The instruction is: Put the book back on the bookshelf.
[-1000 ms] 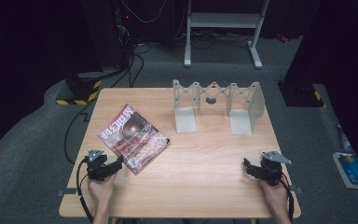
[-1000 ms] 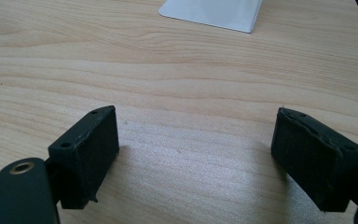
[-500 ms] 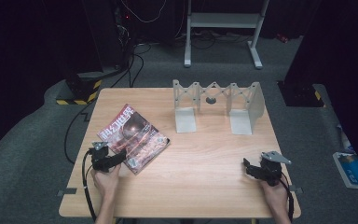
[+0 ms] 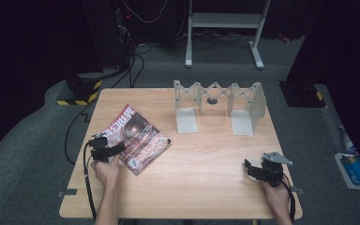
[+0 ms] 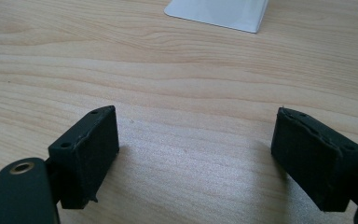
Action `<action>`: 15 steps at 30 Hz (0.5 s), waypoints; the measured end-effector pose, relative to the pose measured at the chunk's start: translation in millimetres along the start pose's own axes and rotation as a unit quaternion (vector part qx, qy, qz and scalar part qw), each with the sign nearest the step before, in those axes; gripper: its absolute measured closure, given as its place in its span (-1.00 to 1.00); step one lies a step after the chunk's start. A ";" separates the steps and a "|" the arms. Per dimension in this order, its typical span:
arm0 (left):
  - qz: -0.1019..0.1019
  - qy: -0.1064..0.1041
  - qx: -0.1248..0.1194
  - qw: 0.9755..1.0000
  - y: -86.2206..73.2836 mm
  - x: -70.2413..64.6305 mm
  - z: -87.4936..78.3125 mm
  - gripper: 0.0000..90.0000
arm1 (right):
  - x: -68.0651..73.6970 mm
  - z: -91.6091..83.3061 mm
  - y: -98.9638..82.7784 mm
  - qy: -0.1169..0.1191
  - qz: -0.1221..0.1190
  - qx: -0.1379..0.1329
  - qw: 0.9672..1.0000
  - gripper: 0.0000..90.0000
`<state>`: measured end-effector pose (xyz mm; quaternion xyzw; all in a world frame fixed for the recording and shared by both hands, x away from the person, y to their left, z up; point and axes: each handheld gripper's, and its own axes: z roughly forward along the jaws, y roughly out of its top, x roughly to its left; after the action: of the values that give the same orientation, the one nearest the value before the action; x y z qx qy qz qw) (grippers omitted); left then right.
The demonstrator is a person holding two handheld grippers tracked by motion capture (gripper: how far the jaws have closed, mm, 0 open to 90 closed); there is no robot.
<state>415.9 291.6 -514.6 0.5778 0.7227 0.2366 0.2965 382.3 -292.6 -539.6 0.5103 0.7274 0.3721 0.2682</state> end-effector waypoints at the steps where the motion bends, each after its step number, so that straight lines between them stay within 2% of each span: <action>1: 0.000 0.000 0.000 1.000 0.0 0.0 0.0 -0.57 | 0.0 0.0 0.0 0.000 0.000 0.000 1.000 -0.67; 2: -0.006 -0.001 0.003 1.000 0.0 0.4 1.7 -0.58 | 0.0 0.0 0.0 0.000 0.000 0.000 1.000 -0.67; 3: 0.004 0.010 0.001 1.000 -1.1 -0.5 5.1 -0.60 | 0.0 0.0 0.0 0.000 0.000 0.000 1.000 -0.67; 5: 0.012 0.016 -0.001 1.000 -1.6 -2.0 6.2 -0.60 | 0.0 0.0 0.0 0.000 -0.001 0.000 1.000 -0.67; 6: 0.023 0.024 -0.006 0.999 -3.2 -5.4 8.1 -0.61 | 0.0 0.0 0.0 0.000 0.000 0.000 1.000 -0.67; 11: 0.031 0.020 -0.009 0.999 -4.4 -7.3 8.4 -0.61 | 0.0 0.1 0.0 -0.001 -0.001 -0.001 1.000 -0.67; 13: 0.039 0.012 -0.009 0.999 -5.3 -8.4 6.6 -0.50 | 0.1 0.2 0.0 -0.001 -0.002 -0.001 1.000 -0.67; 15: 0.038 0.012 -0.011 0.999 -5.7 -8.6 6.7 -0.47 | 0.1 0.2 0.0 -0.001 -0.002 -0.001 1.000 -0.67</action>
<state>418.0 282.0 -521.9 0.5989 0.7007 0.2629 0.2850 382.4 -292.5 -539.7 0.5091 0.7278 0.3718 0.2699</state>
